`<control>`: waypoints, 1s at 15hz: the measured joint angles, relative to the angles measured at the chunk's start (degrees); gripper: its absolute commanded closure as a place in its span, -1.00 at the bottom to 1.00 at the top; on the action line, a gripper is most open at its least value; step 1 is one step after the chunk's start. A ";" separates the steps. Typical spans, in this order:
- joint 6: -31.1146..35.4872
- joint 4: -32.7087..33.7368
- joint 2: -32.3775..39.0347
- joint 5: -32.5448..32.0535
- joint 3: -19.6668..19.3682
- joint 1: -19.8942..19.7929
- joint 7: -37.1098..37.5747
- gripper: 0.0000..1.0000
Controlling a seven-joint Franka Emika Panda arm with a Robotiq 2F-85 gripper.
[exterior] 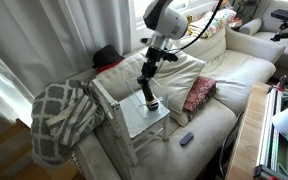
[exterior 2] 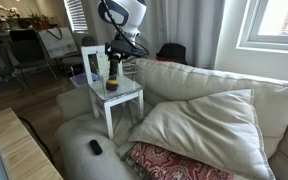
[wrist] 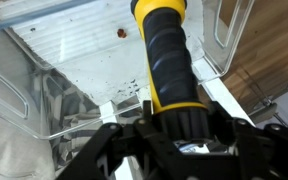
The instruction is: Put the chair, then place the torch in it
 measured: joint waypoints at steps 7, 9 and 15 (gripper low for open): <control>5.79 0.21 0.02 -0.03 0.21 0.44 0.98 -0.81; 7.06 0.21 0.12 -0.37 0.22 0.58 1.02 -1.00; 10.15 0.21 0.79 -1.28 0.22 0.64 1.40 -1.00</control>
